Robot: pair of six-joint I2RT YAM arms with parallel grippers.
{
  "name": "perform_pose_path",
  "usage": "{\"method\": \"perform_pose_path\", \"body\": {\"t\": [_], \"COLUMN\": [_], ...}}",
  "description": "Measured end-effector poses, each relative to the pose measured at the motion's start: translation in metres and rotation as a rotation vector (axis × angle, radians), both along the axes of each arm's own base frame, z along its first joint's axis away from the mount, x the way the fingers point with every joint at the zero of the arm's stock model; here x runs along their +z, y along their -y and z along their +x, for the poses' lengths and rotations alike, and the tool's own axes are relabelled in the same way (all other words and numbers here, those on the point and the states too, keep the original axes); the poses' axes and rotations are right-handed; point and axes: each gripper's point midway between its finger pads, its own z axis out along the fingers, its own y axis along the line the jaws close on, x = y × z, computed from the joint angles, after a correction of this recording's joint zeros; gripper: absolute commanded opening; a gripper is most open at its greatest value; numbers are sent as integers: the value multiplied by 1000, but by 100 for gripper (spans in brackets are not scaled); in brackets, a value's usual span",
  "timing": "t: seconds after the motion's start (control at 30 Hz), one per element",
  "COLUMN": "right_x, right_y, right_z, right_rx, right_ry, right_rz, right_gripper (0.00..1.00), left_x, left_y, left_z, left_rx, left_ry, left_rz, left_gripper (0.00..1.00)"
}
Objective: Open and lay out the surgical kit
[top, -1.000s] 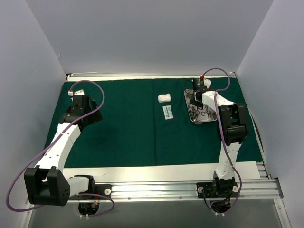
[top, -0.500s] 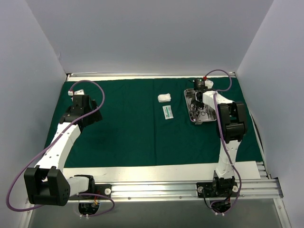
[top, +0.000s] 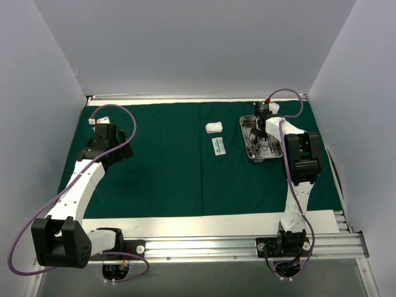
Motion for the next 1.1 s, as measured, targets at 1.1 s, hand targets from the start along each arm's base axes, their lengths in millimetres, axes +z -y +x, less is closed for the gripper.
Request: {"method": "perform_pose_path", "body": {"t": [1.1], "right_x": [0], "right_y": [2], "right_z": [8], "right_rx": [151], "right_ry": [-25], "right_rz": [-8], "right_gripper": [13], "left_x": [0], "left_y": [0], "left_z": [0], "left_rx": [0], "left_ry": [0], "left_rz": [0], "left_gripper": [94]}}
